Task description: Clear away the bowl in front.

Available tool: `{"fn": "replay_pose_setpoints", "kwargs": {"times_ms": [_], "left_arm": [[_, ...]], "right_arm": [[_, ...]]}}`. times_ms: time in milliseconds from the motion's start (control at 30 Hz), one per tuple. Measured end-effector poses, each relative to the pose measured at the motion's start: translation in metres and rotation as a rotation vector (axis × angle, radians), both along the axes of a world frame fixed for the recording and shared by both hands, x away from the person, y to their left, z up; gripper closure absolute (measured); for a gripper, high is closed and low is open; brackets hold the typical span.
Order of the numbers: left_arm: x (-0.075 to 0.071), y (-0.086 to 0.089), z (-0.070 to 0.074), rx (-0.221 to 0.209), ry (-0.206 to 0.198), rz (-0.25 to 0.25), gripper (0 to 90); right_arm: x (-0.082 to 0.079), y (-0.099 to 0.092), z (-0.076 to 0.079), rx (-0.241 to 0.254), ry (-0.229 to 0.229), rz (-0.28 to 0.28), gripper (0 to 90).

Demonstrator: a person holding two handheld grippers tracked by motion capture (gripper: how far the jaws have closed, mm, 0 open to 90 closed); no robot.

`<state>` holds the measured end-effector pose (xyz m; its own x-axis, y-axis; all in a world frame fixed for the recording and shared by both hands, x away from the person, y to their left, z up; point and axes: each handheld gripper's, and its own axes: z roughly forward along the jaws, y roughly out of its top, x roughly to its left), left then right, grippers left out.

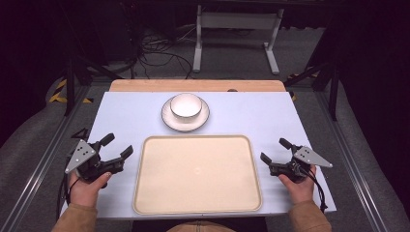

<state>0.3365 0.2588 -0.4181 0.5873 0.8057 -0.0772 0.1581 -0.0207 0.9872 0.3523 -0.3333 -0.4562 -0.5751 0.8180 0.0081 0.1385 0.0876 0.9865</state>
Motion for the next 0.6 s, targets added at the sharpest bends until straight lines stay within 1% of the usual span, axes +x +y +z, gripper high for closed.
{"fn": "replay_pose_setpoints", "kwargs": {"times_ms": [67,100,133,200,367,433,467,500,567,600], "left_arm": [[0.000,0.000,0.006,-0.005,-0.002,0.000,17.1],[0.000,0.000,0.006,-0.005,-0.002,0.000,17.1],[0.001,-0.001,0.008,-0.013,-0.003,-0.005,17.0],[0.004,-0.002,0.014,-0.004,0.000,-0.007,16.9],[0.007,-0.005,0.020,0.001,0.002,-0.012,17.3],[0.009,-0.007,0.026,-0.008,-0.007,-0.027,17.9],[0.009,-0.008,0.028,-0.018,-0.006,-0.033,18.3],[0.009,-0.008,0.028,-0.018,-0.006,-0.033,18.4],[0.010,-0.009,0.031,-0.031,-0.006,-0.045,18.8],[0.011,-0.010,0.034,-0.028,-0.013,-0.053,19.1]], "right_arm": [[0.000,0.000,0.000,0.006,0.002,0.000,4.0],[0.000,0.000,0.000,0.006,0.002,0.000,4.0],[0.000,-0.001,0.000,0.010,0.003,-0.002,4.0],[0.000,-0.001,0.000,0.014,0.005,-0.004,4.0],[0.000,-0.002,0.000,0.016,0.005,-0.002,4.0],[0.000,-0.002,0.000,0.017,0.005,0.001,4.1],[0.000,-0.002,0.000,0.019,0.006,0.001,4.1],[0.000,-0.002,0.000,0.019,0.006,0.001,4.1],[0.001,-0.003,0.000,0.024,0.006,0.004,4.2],[0.000,-0.003,0.000,0.026,0.004,0.005,4.1]]}}
